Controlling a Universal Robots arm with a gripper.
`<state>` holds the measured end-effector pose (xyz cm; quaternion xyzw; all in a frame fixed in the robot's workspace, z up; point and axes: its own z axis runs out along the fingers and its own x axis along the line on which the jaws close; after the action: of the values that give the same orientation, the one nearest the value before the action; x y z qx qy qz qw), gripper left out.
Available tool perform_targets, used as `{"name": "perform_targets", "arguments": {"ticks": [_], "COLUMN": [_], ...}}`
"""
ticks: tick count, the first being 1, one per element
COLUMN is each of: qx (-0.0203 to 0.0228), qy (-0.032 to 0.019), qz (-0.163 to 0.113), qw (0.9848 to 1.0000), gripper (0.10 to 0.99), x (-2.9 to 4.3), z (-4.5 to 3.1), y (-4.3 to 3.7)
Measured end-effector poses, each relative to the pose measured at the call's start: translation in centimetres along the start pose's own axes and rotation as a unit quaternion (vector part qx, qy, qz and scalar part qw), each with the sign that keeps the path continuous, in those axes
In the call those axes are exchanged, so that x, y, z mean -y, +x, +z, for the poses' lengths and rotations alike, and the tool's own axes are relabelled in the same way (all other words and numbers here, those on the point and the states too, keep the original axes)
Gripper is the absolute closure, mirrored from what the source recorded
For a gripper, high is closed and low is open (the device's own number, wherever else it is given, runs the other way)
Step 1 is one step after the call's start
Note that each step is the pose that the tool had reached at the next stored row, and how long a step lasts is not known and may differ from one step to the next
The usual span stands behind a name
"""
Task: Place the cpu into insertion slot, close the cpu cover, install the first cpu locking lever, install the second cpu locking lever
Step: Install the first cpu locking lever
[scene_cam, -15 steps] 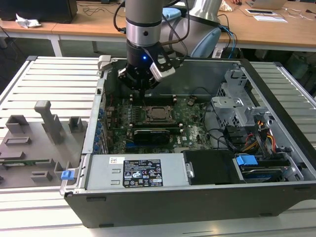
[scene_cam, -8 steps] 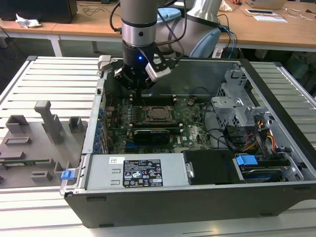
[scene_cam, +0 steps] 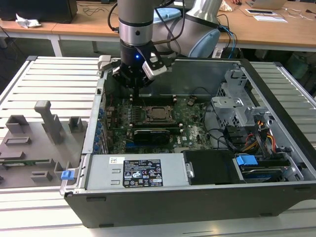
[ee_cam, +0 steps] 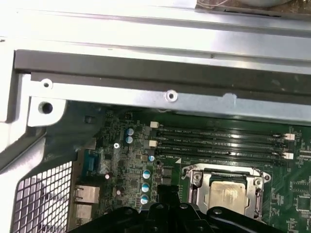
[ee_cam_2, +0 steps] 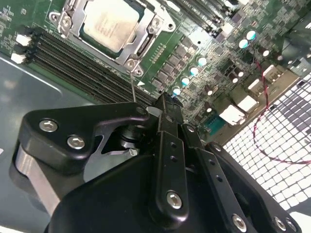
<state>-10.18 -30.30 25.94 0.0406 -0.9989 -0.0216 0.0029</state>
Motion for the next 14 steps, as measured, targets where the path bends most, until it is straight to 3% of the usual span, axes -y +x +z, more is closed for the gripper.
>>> {"name": "perform_targets", "arguments": {"ticks": [7, 14], "qx": [0.0000, 0.0000], "qy": [-0.0001, -0.0001], "qz": [0.000, 0.000], "qw": [1.0000, 1.0000], "gripper": [0.980, 0.980], "x": [-0.91, -1.01], "z": [0.20, 0.24], "y": [-0.06, -0.44]}}
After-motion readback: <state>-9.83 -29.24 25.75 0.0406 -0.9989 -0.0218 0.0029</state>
